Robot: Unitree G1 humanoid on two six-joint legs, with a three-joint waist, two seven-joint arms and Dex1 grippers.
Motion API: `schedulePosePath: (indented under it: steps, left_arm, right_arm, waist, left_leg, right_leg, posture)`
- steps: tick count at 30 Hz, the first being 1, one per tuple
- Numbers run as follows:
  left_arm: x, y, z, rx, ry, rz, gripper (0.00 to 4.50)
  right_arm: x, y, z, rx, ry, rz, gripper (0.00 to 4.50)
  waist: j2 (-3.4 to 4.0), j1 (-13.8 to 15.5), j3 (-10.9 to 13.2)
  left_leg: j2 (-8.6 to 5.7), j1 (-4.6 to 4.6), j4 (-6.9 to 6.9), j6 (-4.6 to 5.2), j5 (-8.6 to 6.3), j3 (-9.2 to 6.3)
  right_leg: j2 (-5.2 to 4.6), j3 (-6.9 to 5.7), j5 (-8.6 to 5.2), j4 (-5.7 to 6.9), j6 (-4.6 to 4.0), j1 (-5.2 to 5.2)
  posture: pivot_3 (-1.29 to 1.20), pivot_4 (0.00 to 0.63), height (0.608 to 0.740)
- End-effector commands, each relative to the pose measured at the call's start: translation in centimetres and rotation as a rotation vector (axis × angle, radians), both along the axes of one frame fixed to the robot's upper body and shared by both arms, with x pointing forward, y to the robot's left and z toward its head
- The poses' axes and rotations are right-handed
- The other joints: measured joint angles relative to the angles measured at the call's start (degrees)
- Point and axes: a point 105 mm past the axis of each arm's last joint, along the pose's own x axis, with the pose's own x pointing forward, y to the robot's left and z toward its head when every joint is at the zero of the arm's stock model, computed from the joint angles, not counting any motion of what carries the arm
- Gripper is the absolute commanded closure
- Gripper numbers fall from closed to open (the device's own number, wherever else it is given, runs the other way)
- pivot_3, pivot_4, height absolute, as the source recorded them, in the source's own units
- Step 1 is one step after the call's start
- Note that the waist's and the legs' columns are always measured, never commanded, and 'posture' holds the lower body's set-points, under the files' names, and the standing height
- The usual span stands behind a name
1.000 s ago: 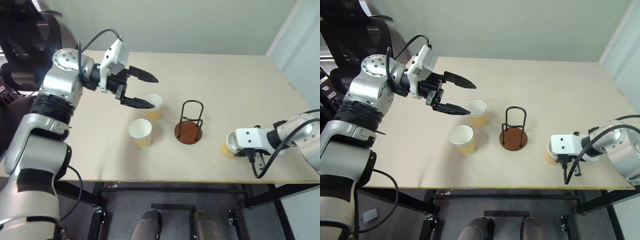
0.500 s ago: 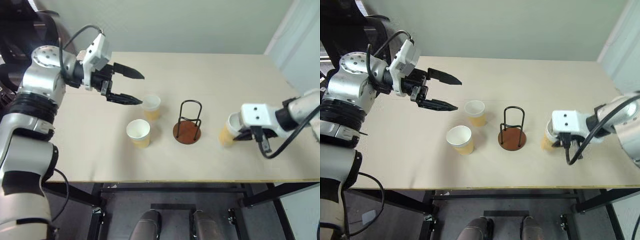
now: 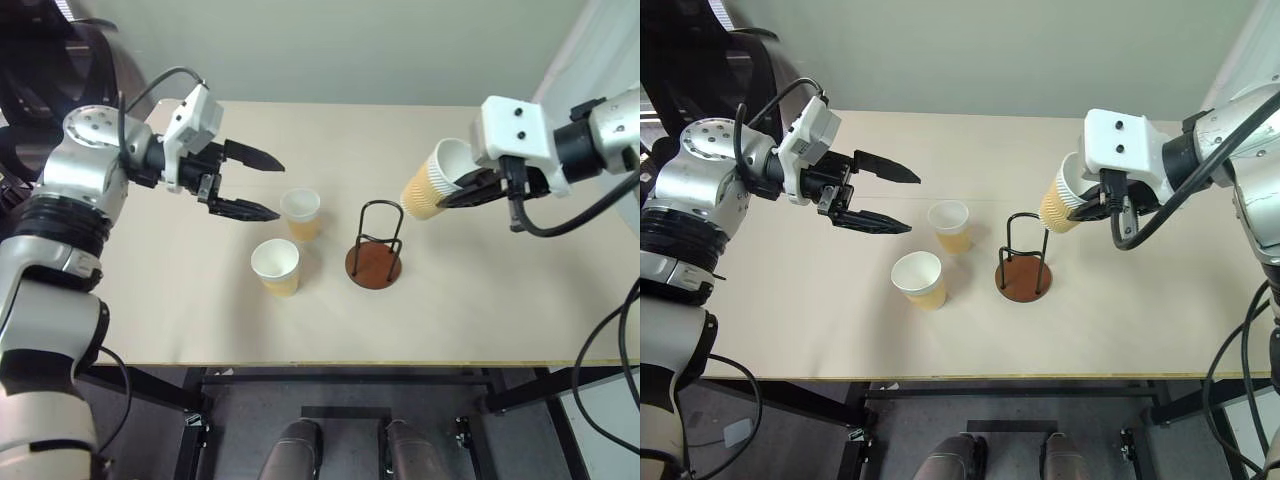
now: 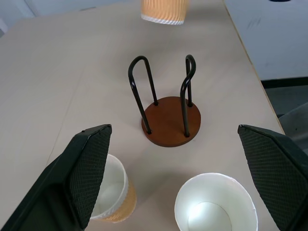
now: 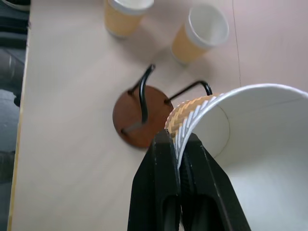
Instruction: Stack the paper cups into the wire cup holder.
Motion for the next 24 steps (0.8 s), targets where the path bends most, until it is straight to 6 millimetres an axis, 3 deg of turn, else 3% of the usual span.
schedulePosePath:
  steps: [1,9,24]
  left_arm:
    - [-0.4,0.2,2.4,-0.028,-0.072,-0.021,0.00]
    - [-0.4,0.4,2.8,-0.038,-0.085,-0.011,0.00]
    - [-0.7,0.6,2.8,-0.033,-0.081,-0.012,0.00]
  right_arm:
    - [0.0,0.8,0.8,0.008,-0.036,0.014,4.48]
    - [1.6,2.9,-1.7,-0.009,-0.014,0.063,4.48]
    - [3.2,2.8,-3.5,-0.103,-0.050,0.089,4.48]
  waist:
    - [0.01,0.0,0.0]
    - [-0.02,0.0,0.0]
    - [0.00,-0.2,0.0]
  left_leg:
    - [0.06,-0.04,0.00,-0.01,0.01,-0.08]
    - [0.01,-0.06,-0.09,-0.04,0.02,-0.06]
    - [0.23,-0.04,-0.16,-0.09,0.05,0.01]
  right_leg:
    - [-0.08,0.05,-0.01,0.01,-0.01,-0.01]
    - [-0.05,-0.02,-0.06,0.01,-0.13,-0.09]
    - [-0.02,-0.04,-0.05,0.04,-0.25,-0.14]
  posture:
    - [0.00,0.150,0.740]
    - [0.00,0.150,0.740]
    - [0.00,0.150,0.740]
